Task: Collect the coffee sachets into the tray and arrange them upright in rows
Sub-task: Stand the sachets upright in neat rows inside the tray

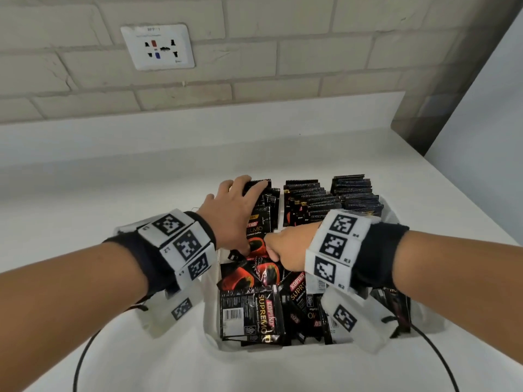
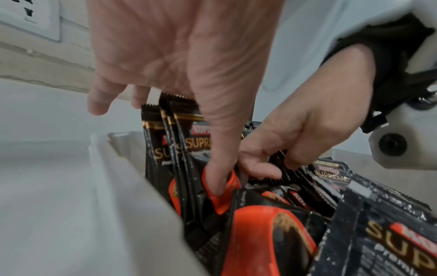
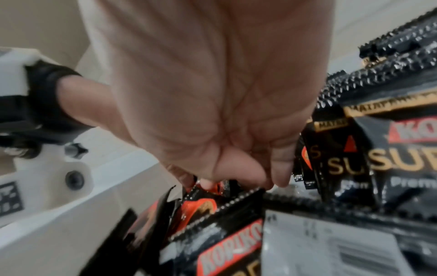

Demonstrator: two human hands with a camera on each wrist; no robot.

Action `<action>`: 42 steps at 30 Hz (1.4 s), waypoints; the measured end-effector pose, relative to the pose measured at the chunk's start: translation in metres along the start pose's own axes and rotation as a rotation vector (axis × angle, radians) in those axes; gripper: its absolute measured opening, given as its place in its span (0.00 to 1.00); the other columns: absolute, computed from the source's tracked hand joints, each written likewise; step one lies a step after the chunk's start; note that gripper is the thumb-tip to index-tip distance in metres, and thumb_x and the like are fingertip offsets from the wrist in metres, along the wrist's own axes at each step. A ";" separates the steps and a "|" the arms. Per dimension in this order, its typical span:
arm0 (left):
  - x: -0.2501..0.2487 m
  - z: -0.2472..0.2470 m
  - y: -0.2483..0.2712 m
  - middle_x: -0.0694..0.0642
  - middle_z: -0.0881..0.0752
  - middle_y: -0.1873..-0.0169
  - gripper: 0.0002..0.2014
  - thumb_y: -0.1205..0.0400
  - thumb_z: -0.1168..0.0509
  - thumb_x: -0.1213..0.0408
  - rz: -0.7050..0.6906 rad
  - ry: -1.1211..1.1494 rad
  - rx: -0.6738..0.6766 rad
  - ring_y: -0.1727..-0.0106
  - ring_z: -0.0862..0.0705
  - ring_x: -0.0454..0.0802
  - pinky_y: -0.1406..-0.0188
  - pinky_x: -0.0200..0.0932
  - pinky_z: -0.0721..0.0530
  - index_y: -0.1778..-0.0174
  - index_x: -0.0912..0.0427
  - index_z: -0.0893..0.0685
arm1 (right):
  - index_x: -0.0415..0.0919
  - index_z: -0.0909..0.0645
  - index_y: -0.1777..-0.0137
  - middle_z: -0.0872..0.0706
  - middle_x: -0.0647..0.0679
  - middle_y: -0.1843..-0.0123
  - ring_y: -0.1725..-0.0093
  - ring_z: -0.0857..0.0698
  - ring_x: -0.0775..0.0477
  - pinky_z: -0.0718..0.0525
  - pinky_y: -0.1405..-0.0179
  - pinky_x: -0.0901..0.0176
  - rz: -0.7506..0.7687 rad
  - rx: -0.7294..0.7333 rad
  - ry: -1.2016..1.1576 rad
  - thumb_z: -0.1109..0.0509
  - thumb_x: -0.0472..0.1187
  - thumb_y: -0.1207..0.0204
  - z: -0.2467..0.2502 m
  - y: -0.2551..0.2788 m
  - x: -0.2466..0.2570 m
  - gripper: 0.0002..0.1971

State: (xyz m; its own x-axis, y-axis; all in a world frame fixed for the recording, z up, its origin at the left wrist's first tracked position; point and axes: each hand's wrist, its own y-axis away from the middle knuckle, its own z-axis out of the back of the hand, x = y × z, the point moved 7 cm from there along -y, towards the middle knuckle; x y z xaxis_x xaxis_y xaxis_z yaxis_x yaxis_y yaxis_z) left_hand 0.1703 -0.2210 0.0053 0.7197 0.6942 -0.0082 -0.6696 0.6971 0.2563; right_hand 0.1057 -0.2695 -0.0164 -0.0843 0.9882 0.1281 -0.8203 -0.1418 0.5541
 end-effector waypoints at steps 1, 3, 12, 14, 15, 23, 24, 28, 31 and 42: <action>0.001 0.000 0.000 0.53 0.53 0.21 0.62 0.37 0.20 0.56 -0.002 0.006 0.002 0.22 0.47 0.58 0.28 0.56 0.31 0.18 0.48 0.60 | 0.45 0.30 0.46 0.36 0.50 0.69 0.73 0.39 0.56 0.38 0.74 0.66 0.008 0.003 0.014 0.39 0.38 0.19 -0.002 0.001 0.001 0.05; 0.002 0.000 -0.001 0.53 0.53 0.21 0.62 0.37 0.19 0.58 -0.004 0.031 0.015 0.22 0.46 0.59 0.30 0.55 0.28 0.18 0.47 0.59 | 0.39 0.31 0.38 0.32 0.44 0.64 0.72 0.38 0.54 0.37 0.75 0.64 0.014 0.065 0.084 0.40 0.36 0.19 -0.010 0.007 0.002 0.11; 0.003 0.000 -0.007 0.54 0.54 0.21 0.65 0.39 0.17 0.61 0.040 0.061 0.100 0.23 0.43 0.60 0.32 0.56 0.24 0.19 0.45 0.60 | 0.39 0.41 0.27 0.22 0.39 0.50 0.65 0.27 0.45 0.34 0.76 0.59 0.085 0.059 0.389 0.40 0.40 0.21 -0.022 0.021 0.011 0.23; 0.004 0.000 -0.009 0.54 0.53 0.21 0.65 0.40 0.17 0.61 0.048 0.060 0.108 0.24 0.42 0.60 0.32 0.56 0.24 0.19 0.44 0.60 | 0.40 0.43 0.25 0.23 0.39 0.52 0.65 0.27 0.44 0.37 0.77 0.60 0.091 0.088 0.418 0.40 0.40 0.21 -0.022 0.023 0.013 0.26; 0.003 0.000 -0.009 0.54 0.53 0.21 0.65 0.40 0.17 0.61 0.051 0.060 0.109 0.24 0.41 0.60 0.32 0.56 0.24 0.19 0.44 0.60 | 0.41 0.44 0.25 0.24 0.41 0.55 0.65 0.27 0.45 0.38 0.77 0.59 0.097 0.096 0.427 0.41 0.40 0.20 -0.022 0.025 0.014 0.26; 0.002 0.000 -0.009 0.54 0.50 0.22 0.65 0.40 0.17 0.63 0.056 0.038 0.072 0.26 0.37 0.60 0.37 0.55 0.21 0.19 0.43 0.60 | 0.44 0.40 0.47 0.36 0.52 0.66 0.66 0.30 0.49 0.34 0.75 0.65 0.217 0.162 0.144 0.48 0.29 0.20 -0.016 0.035 0.021 0.09; 0.002 0.000 -0.009 0.54 0.51 0.21 0.65 0.39 0.18 0.63 0.052 0.028 0.063 0.27 0.37 0.60 0.37 0.54 0.21 0.19 0.43 0.61 | 0.44 0.39 0.46 0.35 0.54 0.66 0.69 0.32 0.52 0.33 0.77 0.68 0.224 0.166 0.069 0.50 0.27 0.20 -0.014 0.035 0.019 0.11; 0.003 -0.003 -0.006 0.57 0.54 0.20 0.66 0.38 0.18 0.63 0.051 0.010 0.053 0.25 0.38 0.61 0.37 0.53 0.22 0.19 0.44 0.64 | 0.48 0.31 0.51 0.18 0.49 0.54 0.62 0.21 0.52 0.21 0.67 0.69 0.199 0.024 -0.182 0.49 0.23 0.24 0.017 0.039 0.003 0.17; 0.003 -0.003 -0.002 0.59 0.58 0.19 0.66 0.38 0.19 0.62 0.068 0.036 0.075 0.23 0.40 0.62 0.34 0.54 0.25 0.19 0.44 0.66 | 0.52 0.31 0.59 0.16 0.47 0.46 0.48 0.18 0.51 0.19 0.48 0.60 0.149 -0.128 -0.337 0.48 0.22 0.25 0.044 0.050 -0.015 0.20; -0.037 0.027 0.048 0.44 0.28 0.31 0.28 0.24 0.30 0.52 -0.098 0.420 -0.017 0.32 0.29 0.43 0.29 0.41 0.32 0.28 0.44 0.29 | 0.57 0.24 0.47 0.15 0.58 0.49 0.55 0.20 0.66 0.25 0.56 0.75 0.037 -0.048 -0.255 0.39 0.41 0.19 0.002 0.101 -0.060 0.08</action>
State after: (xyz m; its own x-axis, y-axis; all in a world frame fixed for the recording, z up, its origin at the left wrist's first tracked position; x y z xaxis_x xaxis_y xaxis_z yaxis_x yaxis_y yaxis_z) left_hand 0.1169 -0.2178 0.0443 0.6451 0.6344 -0.4258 -0.6071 0.7640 0.2184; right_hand 0.0287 -0.3434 0.0331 0.0252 0.9350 0.3538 -0.8455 -0.1689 0.5066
